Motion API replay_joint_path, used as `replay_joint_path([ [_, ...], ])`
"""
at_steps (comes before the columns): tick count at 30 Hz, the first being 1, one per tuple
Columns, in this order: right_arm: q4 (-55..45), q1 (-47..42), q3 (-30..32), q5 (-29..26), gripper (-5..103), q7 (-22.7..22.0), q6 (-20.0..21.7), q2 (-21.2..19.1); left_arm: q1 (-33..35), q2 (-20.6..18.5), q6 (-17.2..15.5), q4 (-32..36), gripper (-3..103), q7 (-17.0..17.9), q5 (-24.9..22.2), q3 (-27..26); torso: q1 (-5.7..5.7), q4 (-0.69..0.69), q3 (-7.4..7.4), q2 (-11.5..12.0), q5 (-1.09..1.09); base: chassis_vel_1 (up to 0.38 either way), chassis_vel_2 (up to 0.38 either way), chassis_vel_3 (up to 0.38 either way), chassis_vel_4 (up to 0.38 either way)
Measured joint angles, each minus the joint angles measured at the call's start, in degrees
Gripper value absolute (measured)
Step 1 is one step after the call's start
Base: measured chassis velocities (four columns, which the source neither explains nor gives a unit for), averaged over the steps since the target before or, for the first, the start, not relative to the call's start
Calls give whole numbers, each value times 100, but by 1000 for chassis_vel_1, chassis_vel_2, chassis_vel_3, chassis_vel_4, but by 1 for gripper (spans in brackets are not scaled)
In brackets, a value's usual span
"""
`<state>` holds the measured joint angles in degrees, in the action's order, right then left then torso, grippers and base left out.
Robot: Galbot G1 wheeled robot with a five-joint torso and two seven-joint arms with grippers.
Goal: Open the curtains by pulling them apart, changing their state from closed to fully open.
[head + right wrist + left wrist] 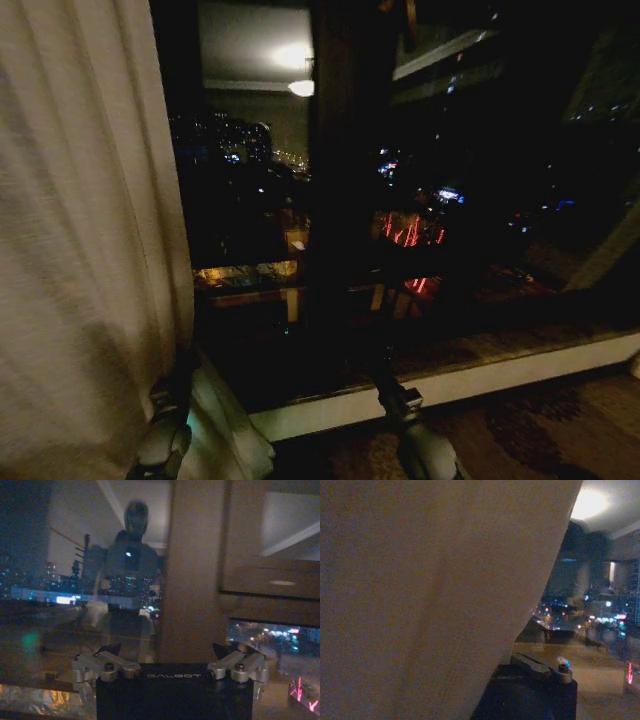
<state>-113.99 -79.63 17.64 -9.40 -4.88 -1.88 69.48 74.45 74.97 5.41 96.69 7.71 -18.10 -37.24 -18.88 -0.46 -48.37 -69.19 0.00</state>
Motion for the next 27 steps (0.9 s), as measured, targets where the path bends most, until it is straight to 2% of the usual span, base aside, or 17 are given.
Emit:
replay_joint_path([
  [11, 0, 0, -1, 0, 100, 0, 0, 2, -10, 14, 48, -90, 0, 4, 51, 32, 1, 1, 1, -1, -1, 379, 246, -377, -245],
  [15, -1, 0, -2, 0, 100, 1, 0, 2, -17, 5, 57, -132, 0, 11, 77, 29, 3, 2, 2, -3, -4, 150, 51, -121, -49],
  [20, 0, 0, 2, 0, 100, 0, 0, -1, -10, 10, 64, -152, 0, 13, 82, 41, -1, -1, -2, 1, 4, 0, 0, 0, 0],
  [27, 0, 2, 4, 0, 100, -1, 0, -2, 2, -12, 96, -200, 0, 11, 82, -14, -3, -1, -1, 2, 1, -9, -15, 9, 17],
])
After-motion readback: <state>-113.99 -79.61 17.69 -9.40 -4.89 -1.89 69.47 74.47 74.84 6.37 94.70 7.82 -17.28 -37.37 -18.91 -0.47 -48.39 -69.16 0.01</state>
